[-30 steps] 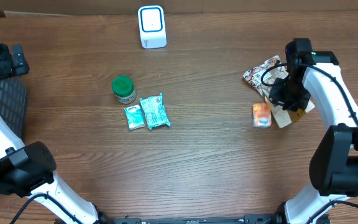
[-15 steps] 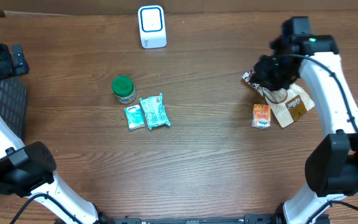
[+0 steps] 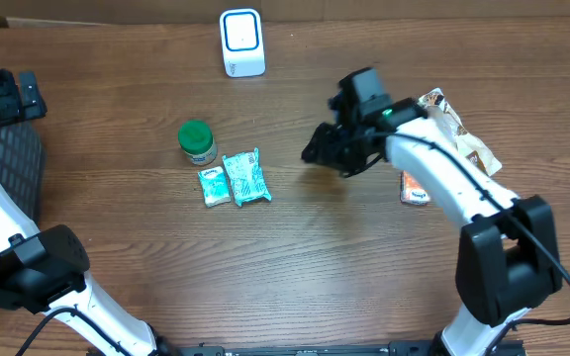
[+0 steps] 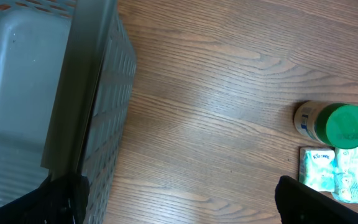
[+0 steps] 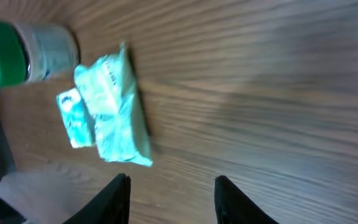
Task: Scan the item barcode
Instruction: 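Move the right gripper to the green wipes pack and grasp it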
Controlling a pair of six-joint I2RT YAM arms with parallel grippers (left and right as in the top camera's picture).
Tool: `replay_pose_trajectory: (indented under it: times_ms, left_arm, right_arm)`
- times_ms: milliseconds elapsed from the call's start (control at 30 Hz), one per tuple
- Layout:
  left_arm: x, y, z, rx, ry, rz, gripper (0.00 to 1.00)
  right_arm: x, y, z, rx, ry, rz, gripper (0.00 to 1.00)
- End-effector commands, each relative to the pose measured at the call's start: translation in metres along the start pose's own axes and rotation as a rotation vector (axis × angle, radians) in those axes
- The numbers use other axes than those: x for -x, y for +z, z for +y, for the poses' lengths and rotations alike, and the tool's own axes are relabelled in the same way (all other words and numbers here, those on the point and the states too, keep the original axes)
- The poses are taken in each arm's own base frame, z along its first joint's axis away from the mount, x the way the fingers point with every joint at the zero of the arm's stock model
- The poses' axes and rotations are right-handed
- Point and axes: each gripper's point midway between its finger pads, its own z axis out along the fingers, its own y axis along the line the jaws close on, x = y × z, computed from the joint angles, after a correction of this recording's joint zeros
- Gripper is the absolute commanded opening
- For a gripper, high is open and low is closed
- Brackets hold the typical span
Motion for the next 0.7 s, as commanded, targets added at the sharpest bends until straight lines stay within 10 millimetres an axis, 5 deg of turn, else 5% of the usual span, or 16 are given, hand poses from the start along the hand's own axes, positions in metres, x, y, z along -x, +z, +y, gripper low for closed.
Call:
replay_pose_trajectory:
  times_ms: [0,433,667]
  left_arm:
    - [0.002,-0.016,0.001,0.011,0.02,-0.045,0.99]
    - [0.002,-0.016,0.001,0.011,0.02,-0.045,1.0]
    - [0.002,-0.016,0.001,0.011,0.02,-0.045,0.99]
  right_arm:
    - [-0.01,0.009,0.023,0.035,0.006,0.003,0.41]
    - [-0.017,0.051,0.11,0.132,-0.118,-0.174,0.41]
    - [-0.042,0.108,0.11,0.123,-0.112,-0.091,0.41]
